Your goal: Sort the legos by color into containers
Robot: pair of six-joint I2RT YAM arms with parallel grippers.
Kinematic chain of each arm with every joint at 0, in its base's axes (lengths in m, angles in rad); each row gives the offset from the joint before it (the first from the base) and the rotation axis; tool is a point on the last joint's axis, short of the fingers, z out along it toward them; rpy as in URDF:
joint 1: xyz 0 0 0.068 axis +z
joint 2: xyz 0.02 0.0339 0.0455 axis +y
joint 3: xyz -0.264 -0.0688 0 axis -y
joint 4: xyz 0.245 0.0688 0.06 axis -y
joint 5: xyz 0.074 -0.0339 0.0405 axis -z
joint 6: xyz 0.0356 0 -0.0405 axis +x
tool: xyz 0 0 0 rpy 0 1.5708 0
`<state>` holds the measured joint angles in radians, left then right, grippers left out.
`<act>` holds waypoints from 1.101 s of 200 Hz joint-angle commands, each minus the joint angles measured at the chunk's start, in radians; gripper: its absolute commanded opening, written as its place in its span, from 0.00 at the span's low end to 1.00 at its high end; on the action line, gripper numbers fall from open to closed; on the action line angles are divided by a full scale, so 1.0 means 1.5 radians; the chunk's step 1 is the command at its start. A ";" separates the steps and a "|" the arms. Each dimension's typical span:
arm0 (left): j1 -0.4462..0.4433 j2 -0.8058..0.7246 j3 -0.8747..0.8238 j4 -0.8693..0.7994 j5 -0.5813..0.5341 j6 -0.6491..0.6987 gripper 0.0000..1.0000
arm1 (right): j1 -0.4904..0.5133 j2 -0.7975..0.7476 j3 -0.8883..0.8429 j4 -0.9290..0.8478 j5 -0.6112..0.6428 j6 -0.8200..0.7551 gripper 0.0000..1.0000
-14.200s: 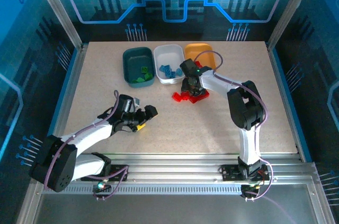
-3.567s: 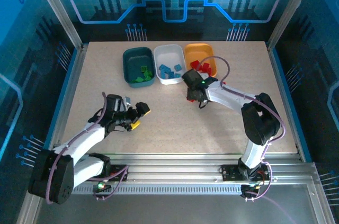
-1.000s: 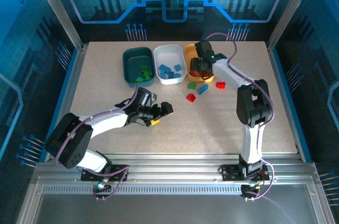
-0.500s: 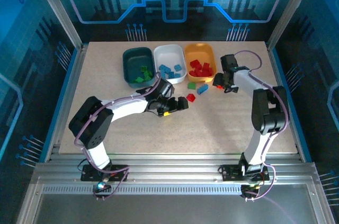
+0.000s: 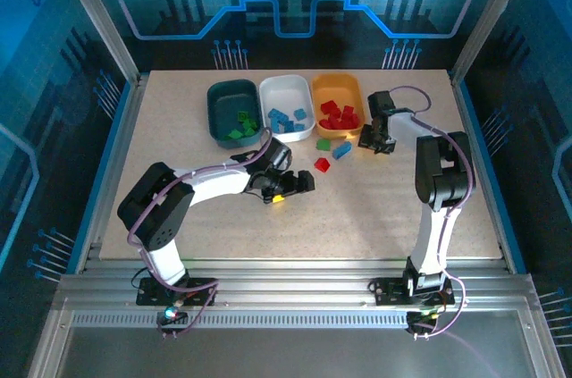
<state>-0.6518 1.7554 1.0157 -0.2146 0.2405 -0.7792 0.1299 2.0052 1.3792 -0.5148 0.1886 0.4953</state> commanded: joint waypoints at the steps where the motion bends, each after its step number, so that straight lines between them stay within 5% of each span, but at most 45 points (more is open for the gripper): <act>1: -0.004 -0.034 -0.009 -0.013 -0.013 0.007 0.99 | -0.011 0.001 0.004 -0.007 -0.010 -0.005 0.42; 58: 0.002 -0.062 -0.024 -0.018 -0.022 0.010 0.99 | -0.002 -0.136 -0.084 -0.001 0.013 0.010 0.37; 83: 0.052 -0.101 -0.072 0.007 -0.002 -0.006 0.99 | 0.034 -0.199 -0.094 0.000 0.005 -0.007 0.38; 119: 0.178 -0.163 -0.146 0.037 0.050 -0.024 0.99 | 0.076 -0.099 0.042 -0.013 0.002 -0.038 0.38; 142: 0.209 -0.213 -0.174 0.025 0.048 -0.010 0.99 | 0.082 -0.007 0.166 -0.046 0.005 -0.051 0.41; 185: 0.225 -0.267 -0.213 0.029 0.053 -0.001 0.99 | 0.100 0.076 0.328 -0.118 0.013 -0.073 0.65; 220: 0.233 -0.295 -0.230 0.033 0.053 0.007 0.99 | 0.163 -0.034 0.222 -0.094 0.067 -0.088 0.73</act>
<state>-0.3164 1.3544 0.6991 -0.1749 0.2939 -0.7864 0.2943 2.0914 1.7977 -0.6285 0.2379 0.3939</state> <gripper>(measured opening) 0.990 0.721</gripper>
